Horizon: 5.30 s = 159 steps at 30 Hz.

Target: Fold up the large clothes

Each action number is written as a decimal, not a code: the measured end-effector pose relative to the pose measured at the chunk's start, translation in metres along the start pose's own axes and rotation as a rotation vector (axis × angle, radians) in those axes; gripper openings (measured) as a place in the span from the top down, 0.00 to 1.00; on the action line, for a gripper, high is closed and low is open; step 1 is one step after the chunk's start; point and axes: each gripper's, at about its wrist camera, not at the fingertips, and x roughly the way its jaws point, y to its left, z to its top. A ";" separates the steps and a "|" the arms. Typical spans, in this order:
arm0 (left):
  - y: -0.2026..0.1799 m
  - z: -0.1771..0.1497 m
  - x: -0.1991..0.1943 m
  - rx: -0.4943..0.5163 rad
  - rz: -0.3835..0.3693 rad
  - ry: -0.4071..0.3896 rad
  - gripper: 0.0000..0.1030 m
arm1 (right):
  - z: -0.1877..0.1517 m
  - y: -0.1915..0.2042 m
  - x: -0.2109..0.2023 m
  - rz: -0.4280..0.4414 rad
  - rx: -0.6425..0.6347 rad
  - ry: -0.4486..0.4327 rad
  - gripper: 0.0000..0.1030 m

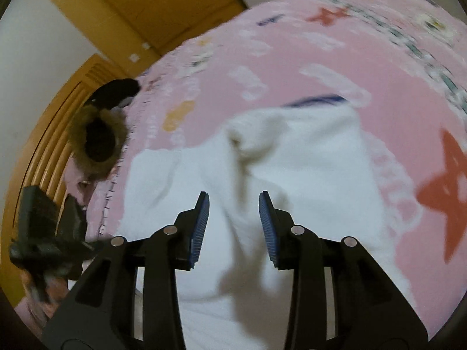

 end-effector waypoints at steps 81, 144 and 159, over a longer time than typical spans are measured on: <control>0.260 -0.336 -0.163 -0.080 0.221 0.343 0.14 | -0.368 -0.081 -0.220 -0.160 0.261 0.474 0.31; 0.066 0.033 -0.237 -0.047 0.139 -0.156 0.88 | 0.019 -0.057 -0.199 0.314 0.609 -0.037 0.95; 0.115 0.244 -0.043 -0.102 0.179 0.133 0.88 | 0.104 -0.161 0.028 0.120 0.844 -0.001 0.94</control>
